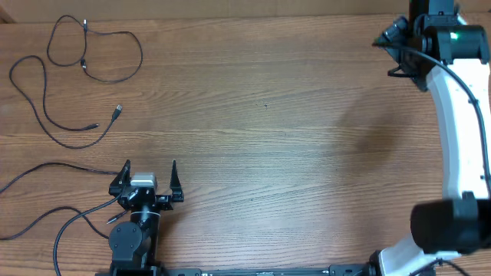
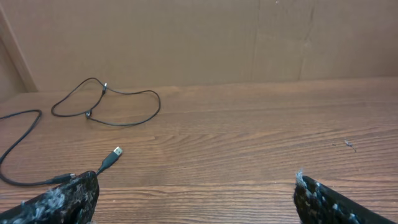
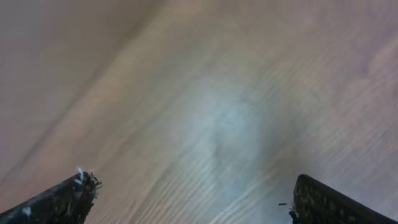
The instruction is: Untangle cables
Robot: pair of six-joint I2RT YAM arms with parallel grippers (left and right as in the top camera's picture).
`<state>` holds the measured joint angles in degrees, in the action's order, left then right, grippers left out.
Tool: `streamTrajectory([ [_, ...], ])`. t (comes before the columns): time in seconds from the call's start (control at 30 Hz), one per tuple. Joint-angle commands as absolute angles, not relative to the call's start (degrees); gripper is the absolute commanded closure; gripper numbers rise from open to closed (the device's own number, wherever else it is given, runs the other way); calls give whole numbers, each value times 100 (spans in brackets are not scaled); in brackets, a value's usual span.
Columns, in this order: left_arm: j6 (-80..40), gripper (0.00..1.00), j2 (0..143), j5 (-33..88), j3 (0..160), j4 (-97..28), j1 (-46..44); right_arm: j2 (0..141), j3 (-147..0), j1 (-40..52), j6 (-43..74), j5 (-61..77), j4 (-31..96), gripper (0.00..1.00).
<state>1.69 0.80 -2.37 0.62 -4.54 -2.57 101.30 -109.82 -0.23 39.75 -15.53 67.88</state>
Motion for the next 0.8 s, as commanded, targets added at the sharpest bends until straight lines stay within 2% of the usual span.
streamTrajectory([
  [0.0, 279, 0, 21, -189, 27, -432, -217, 9531, -10862, 16, 3059, -1693, 6573, 0],
  [0.2, 276, 0, 21, -189, 27, -432, -217, 8656, -9625, 16, 2939, -1658, 5500, 0],
  [0.43, 276, 0, 21, -189, 27, -432, -217, 7150, -7358, 16, 1730, -757, 3129, 0],
  [0.57, 276, 0, 21, -189, 27, -432, -217, 6080, -5918, 16, 1052, -235, 1870, 0],
  [0.77, 276, 0, 21, -189, 27, -432, -217, 4289, -4154, -67, 836, -30, 851, 0],
])
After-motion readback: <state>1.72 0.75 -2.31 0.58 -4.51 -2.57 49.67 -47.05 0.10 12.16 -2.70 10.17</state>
